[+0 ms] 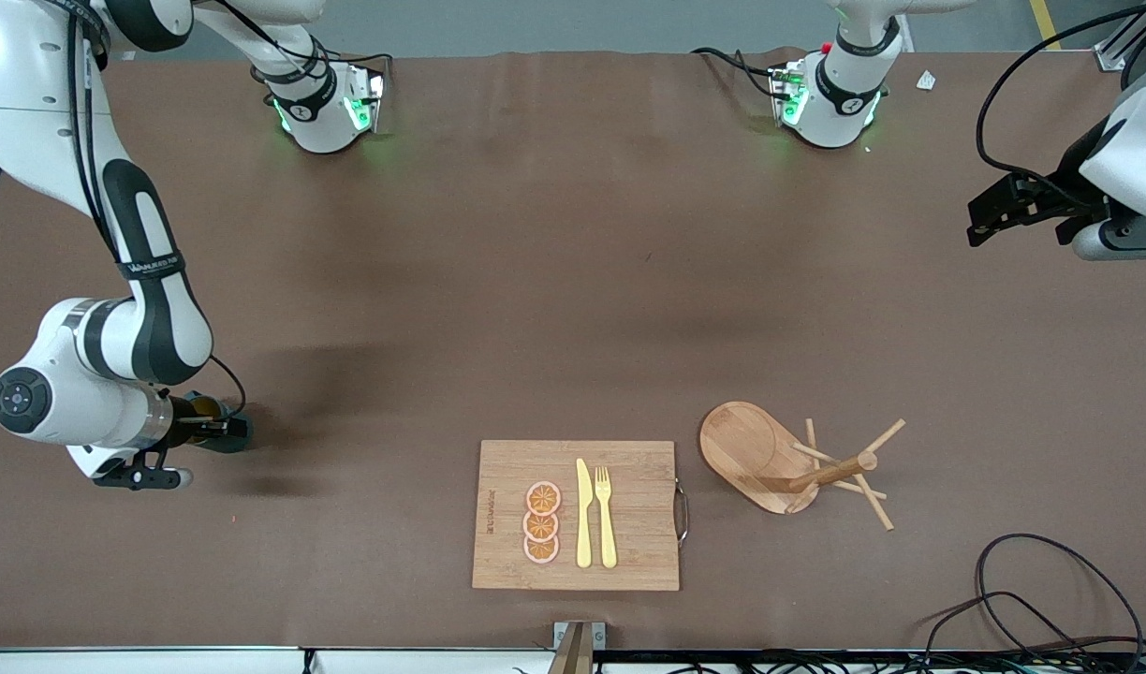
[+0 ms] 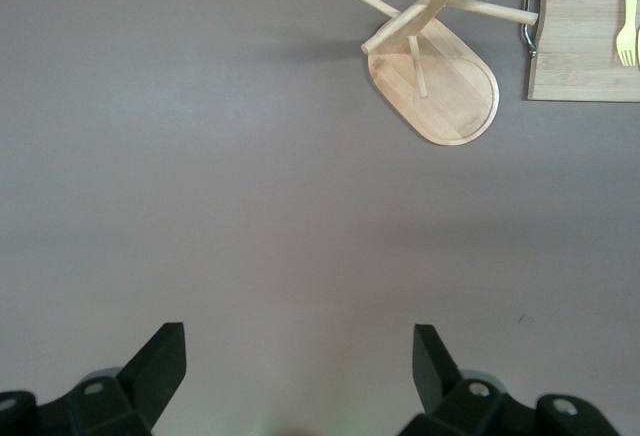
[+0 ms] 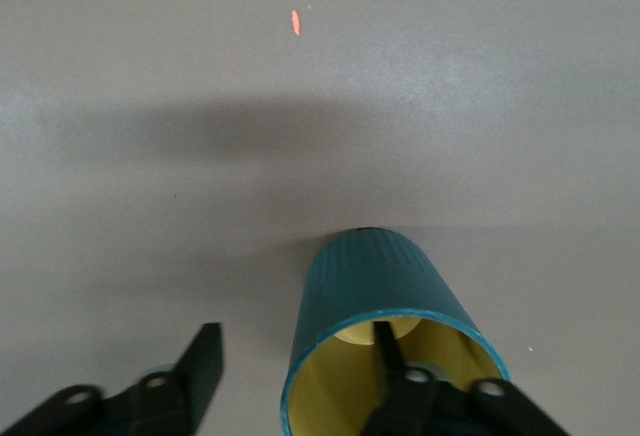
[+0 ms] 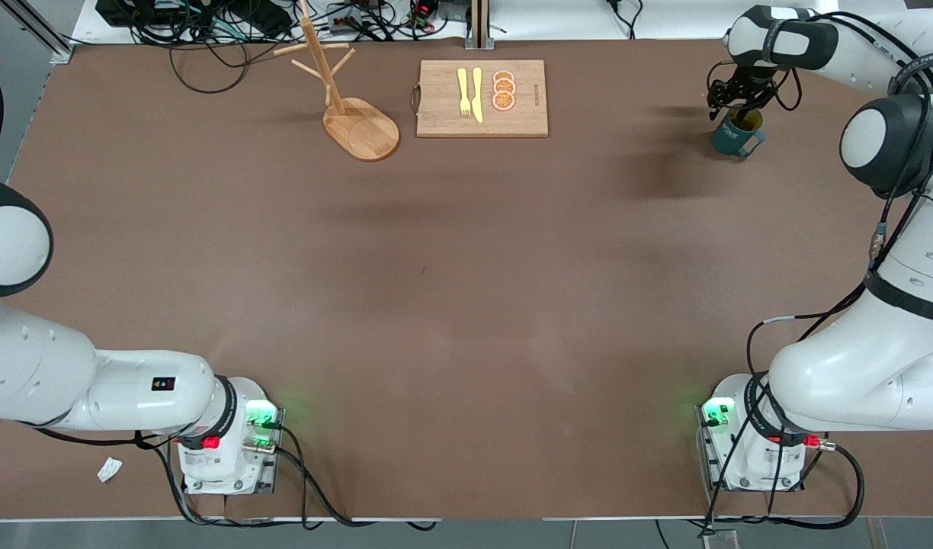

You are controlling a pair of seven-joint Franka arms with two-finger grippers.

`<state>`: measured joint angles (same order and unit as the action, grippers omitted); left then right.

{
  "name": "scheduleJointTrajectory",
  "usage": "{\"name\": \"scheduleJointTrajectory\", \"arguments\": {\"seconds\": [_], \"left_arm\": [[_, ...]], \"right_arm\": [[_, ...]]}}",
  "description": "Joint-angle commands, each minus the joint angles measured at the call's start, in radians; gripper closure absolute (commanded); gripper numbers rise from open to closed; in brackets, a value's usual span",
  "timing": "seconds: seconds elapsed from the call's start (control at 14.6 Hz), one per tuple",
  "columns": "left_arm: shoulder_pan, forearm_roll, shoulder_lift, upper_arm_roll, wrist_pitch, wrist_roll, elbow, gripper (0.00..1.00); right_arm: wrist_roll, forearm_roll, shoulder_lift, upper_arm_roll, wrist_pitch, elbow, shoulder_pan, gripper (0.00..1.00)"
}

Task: Pass cup and hang on rack
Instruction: 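Grasp the teal mug rim with the right gripper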

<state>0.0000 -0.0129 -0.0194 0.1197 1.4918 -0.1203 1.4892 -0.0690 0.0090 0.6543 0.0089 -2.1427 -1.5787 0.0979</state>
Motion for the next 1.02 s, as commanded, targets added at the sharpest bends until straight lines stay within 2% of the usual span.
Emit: {"name": "scheduleJointTrajectory", "arguments": {"seconds": [0.0,0.34,0.48,0.68,0.75,0.96], "left_arm": [[0.008,-0.001,-0.007,0.003,-0.010,0.008,-0.023,0.00],[0.008,-0.001,-0.033,0.001,0.001,0.010,-0.027,0.00],[0.005,-0.001,-0.034,0.001,0.022,0.008,-0.027,0.00],[-0.002,-0.001,-0.039,0.003,0.036,0.008,-0.029,0.00],[-0.002,-0.002,-0.039,0.003,0.036,0.010,-0.029,0.00],[-0.002,-0.004,-0.039,0.003,0.036,0.005,-0.027,0.00]], "right_arm": [[-0.031,-0.004,-0.007,0.005,0.012,0.005,0.003,0.96],[-0.022,0.000,-0.007,0.006,0.012,0.012,0.000,1.00],[-0.015,0.012,-0.010,0.011,0.041,0.052,-0.050,1.00],[0.234,0.042,-0.001,0.011,0.151,0.191,-0.228,1.00],[0.270,0.054,0.011,0.013,0.152,0.221,-0.297,1.00],[0.522,0.181,0.069,0.017,0.142,0.363,-0.510,1.00]]}}
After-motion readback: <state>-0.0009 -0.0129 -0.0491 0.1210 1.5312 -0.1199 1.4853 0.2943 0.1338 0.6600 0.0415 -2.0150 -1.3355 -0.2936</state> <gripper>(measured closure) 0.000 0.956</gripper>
